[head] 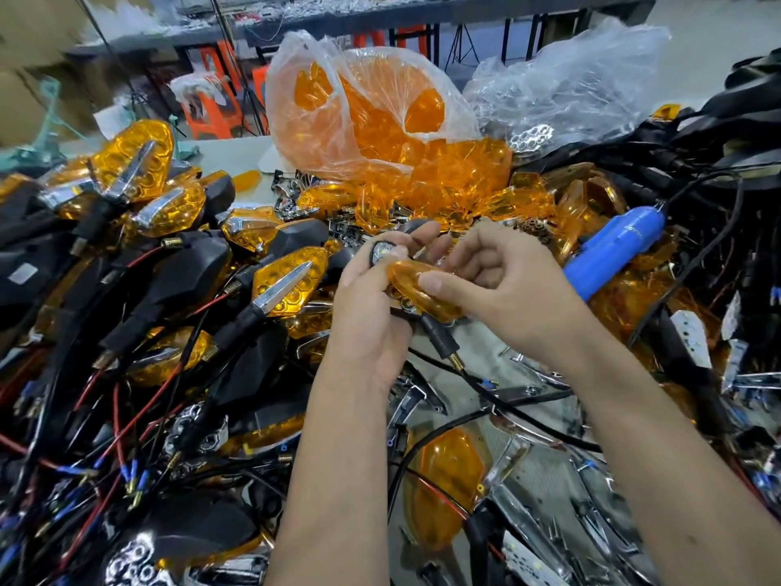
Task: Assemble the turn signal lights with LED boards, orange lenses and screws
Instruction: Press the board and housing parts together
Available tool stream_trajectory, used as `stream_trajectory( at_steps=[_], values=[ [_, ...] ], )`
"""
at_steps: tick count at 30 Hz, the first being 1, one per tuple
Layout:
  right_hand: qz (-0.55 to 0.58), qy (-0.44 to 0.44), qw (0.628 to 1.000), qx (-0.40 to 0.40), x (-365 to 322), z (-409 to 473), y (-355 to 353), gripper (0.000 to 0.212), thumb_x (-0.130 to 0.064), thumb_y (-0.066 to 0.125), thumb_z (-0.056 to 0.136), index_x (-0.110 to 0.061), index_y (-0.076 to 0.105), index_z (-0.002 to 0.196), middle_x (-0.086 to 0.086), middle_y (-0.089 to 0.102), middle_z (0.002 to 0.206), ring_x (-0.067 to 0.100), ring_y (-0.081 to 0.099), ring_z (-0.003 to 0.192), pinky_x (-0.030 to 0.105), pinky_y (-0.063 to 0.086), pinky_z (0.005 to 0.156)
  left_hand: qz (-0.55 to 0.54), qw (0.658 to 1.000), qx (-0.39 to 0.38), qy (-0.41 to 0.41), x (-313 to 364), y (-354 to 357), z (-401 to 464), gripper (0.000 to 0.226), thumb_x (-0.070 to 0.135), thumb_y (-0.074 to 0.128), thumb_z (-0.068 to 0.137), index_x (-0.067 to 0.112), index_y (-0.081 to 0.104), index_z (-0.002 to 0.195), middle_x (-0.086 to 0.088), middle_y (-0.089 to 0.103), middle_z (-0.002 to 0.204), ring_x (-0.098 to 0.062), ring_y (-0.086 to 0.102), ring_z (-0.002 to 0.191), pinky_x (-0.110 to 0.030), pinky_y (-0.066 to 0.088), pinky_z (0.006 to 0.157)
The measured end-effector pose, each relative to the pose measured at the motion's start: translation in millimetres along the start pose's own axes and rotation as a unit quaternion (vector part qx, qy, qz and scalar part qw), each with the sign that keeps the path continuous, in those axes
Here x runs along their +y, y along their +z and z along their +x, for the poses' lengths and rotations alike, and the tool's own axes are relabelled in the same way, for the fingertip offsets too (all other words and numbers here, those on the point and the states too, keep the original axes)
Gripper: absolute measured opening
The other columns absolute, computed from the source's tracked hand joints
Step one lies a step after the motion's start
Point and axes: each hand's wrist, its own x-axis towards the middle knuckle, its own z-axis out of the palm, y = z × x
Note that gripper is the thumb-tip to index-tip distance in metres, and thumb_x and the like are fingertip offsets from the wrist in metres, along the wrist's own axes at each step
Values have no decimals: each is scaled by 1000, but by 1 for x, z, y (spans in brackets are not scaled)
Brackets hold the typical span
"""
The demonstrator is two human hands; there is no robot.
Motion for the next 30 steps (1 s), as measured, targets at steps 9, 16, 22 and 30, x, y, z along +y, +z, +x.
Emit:
stream_trajectory(
  at_steps=[9, 16, 22, 30],
  values=[
    [34, 23, 998, -42, 5, 2, -7, 45, -52, 54, 103, -32, 59, 63, -8, 55, 53, 13, 53, 47, 22, 39, 44, 56, 997, 12, -49, -3, 2, 1, 18, 1, 50, 102, 11, 65, 100, -11, 72, 90, -23, 70, 78, -35, 61, 68],
    [-81, -33, 996, 33, 1, -1, 11, 49, -49, 57, 102, -16, 61, 66, -8, 55, 49, 8, 48, 45, 19, 35, 46, 93, 993, 35, -67, -9, 2, 2, 23, 4, 48, 104, 2, 70, 111, -9, 75, 85, -18, 71, 72, -30, 59, 60],
    [-123, -76, 988, 52, -2, -3, 18, 48, -47, 60, 100, -11, 60, 67, 2, 52, 52, 15, 44, 51, 33, 38, 54, 29, 994, 52, -93, -8, 1, 2, 27, 9, 44, 105, 2, 70, 106, -13, 74, 92, -21, 74, 82, -31, 62, 67],
    [-139, -110, 983, 45, 2, -3, 21, 42, -47, 64, 96, -14, 59, 72, -3, 46, 50, 12, 42, 51, 22, 31, 49, 8, 990, 58, -132, -4, 2, -2, 22, 9, 48, 100, 7, 67, 89, -10, 69, 84, -20, 70, 76, -30, 57, 71]
  ],
)
